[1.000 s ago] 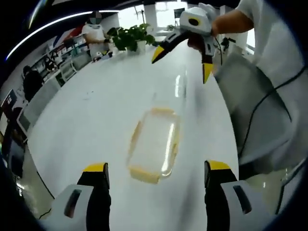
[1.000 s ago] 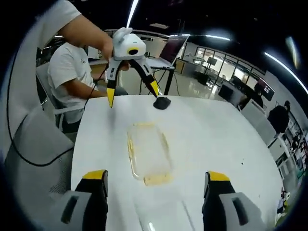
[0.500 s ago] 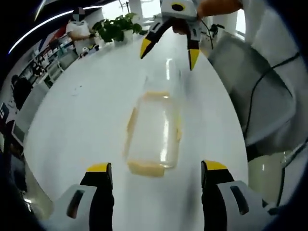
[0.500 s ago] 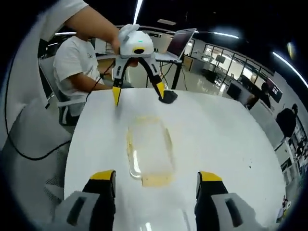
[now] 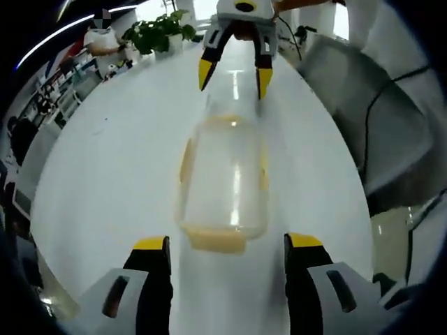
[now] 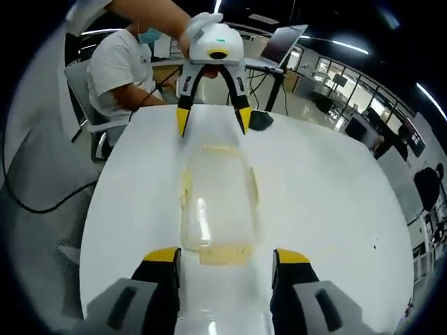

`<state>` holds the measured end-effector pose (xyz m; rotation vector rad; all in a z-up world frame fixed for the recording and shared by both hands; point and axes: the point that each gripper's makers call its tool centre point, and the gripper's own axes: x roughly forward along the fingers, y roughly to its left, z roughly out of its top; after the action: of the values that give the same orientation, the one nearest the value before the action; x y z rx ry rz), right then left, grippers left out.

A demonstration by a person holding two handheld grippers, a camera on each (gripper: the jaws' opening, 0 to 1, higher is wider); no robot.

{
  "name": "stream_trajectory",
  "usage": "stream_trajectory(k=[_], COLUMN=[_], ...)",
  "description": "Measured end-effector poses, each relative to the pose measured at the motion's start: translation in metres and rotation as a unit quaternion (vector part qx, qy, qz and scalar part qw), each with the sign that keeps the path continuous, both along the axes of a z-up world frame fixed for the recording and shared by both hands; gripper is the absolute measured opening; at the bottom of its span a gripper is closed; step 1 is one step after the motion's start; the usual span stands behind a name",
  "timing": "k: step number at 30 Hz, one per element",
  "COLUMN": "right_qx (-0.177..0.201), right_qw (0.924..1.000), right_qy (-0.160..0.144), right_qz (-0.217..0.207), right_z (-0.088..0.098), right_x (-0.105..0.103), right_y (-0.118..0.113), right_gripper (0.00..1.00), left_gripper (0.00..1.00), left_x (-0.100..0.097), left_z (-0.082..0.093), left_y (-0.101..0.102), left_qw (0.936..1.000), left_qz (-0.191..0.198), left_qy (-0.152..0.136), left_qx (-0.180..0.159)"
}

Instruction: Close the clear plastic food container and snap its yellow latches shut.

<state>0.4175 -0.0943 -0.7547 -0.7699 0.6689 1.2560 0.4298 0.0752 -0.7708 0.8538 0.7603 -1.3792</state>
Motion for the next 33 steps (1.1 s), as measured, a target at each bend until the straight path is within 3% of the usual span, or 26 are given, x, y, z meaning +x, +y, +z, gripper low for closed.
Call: stream_trajectory(k=[9, 18, 22, 24, 27, 33], right_qx=[-0.028, -0.042, -0.045, -0.043, -0.059, -0.074], right_qw=[0.9993, 0.9986, 0.9981, 0.9980, 0.9971, 0.9955], right_qy=[0.018, 0.020, 0.035, 0.040, 0.039, 0.042], right_qz=[0.016, 0.027, 0.023, 0.022, 0.026, 0.041], right_z=[-0.015, -0.027, -0.030, -0.032, -0.038, -0.048], right_x=[-0.002, 0.003, 0.003, 0.004, 0.006, 0.004], right_y=[0.004, 0.005, 0.005, 0.007, 0.005, 0.001], right_gripper=[0.48, 0.45, 0.37, 0.38, 0.38, 0.37], left_gripper=[0.60, 0.57, 0.54, 0.54, 0.52, 0.47], left_x=[0.003, 0.006, 0.007, 0.004, 0.004, 0.005], left_z=[-0.015, -0.019, -0.021, -0.021, -0.025, -0.027], left_y=[0.001, 0.001, -0.001, -0.004, -0.004, -0.006], left_qw=[0.9998, 0.9998, 0.9997, 0.9991, 0.9994, 0.9992], left_qz=[-0.005, -0.006, -0.002, 0.006, -0.010, -0.006], left_qy=[0.015, 0.018, 0.024, 0.041, 0.033, 0.040], left_qx=[0.010, 0.009, 0.004, -0.002, 0.006, 0.006])
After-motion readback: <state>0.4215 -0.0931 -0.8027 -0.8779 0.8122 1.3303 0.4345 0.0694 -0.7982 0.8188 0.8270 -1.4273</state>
